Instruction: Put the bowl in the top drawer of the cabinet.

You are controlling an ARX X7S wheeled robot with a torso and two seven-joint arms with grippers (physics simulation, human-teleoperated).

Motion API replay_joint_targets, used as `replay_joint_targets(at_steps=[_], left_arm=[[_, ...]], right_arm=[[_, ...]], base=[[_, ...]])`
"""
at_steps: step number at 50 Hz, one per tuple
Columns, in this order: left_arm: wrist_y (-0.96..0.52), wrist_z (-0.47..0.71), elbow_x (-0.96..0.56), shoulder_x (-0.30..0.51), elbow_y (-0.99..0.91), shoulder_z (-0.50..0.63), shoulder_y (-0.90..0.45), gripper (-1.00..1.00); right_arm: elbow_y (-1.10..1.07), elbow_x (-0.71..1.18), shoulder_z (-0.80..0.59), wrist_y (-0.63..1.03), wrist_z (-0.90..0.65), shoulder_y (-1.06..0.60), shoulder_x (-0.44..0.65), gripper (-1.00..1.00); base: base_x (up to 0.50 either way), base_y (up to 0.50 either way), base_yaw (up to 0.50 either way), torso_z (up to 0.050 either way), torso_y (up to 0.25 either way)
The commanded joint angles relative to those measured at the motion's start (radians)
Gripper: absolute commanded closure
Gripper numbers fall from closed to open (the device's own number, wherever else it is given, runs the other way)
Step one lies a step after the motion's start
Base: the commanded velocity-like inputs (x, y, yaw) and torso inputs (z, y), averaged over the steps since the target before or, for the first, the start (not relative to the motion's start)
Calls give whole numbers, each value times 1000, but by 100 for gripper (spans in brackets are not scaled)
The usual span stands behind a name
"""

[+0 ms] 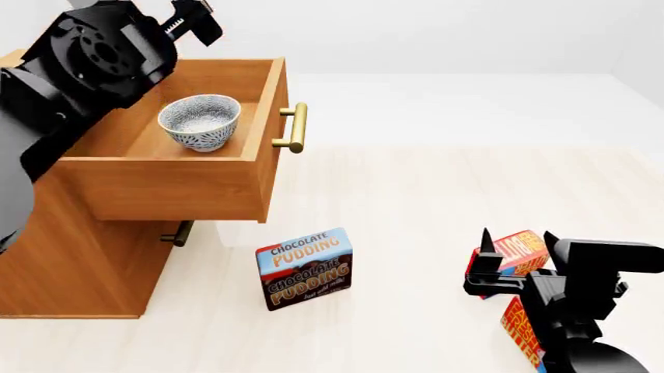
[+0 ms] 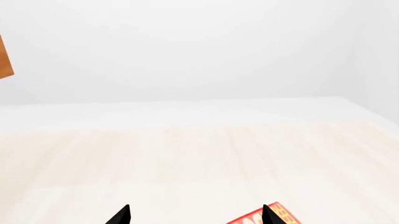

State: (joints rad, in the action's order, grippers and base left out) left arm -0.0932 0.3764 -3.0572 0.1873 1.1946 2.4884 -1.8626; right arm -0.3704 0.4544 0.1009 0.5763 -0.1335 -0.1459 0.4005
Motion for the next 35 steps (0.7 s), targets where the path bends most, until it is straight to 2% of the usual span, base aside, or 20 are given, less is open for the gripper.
replay_joint_targets(at_steps=[1, 7, 13, 16, 19, 21, 22, 25, 28, 35], left_arm=[[149, -75, 35, 106, -329, -50, -156, -100], [411, -92, 111, 239, -735, -60, -297, -100], [790, -83, 329, 412, -1276, -25, -446, -100], [937, -63, 459, 466, -1461, 22, -459, -100], [1082, -19, 593, 491, -1562, 98, -434, -100], [1132, -12, 663, 523, -1597, 113, -394, -100], [1138, 31, 768, 560, -1605, 93, -355, -100], [1137, 136, 1033, 657, -1631, 11, -234, -100], [1137, 178, 1246, 747, -1665, -77, -102, -100], [1137, 264, 1601, 876, -1692, -294, 228, -100]], right_arm=[[-7, 5, 0, 3, -4, 2, 3, -100], [-21, 20, 3, 3, 3, 3, 4, -100], [-102, 73, 53, 6, -16, 1, -10, -100], [-173, 52, 47, 5, -48, 1, -7, -100], [-250, -6, 10, 7, -89, 3, 5, -100], [-277, -40, -8, 2, -111, 5, 5, -100], [-283, -52, -13, -7, -120, 9, 1, -100], [-315, -64, -7, -24, -141, 23, -9, -100], [-377, -61, 0, -17, -155, 37, -6, -100], [-527, -186, -67, -12, -216, 78, 32, -100]], base=[[0, 0, 0, 0, 0], [0, 0, 0, 0, 0], [0, 0, 0, 0, 0], [0, 0, 0, 0, 0], [0, 0, 0, 0, 0], [0, 0, 0, 0, 0], [0, 0, 0, 0, 0], [0, 0, 0, 0, 0], [0, 0, 0, 0, 0], [0, 0, 0, 0, 0]])
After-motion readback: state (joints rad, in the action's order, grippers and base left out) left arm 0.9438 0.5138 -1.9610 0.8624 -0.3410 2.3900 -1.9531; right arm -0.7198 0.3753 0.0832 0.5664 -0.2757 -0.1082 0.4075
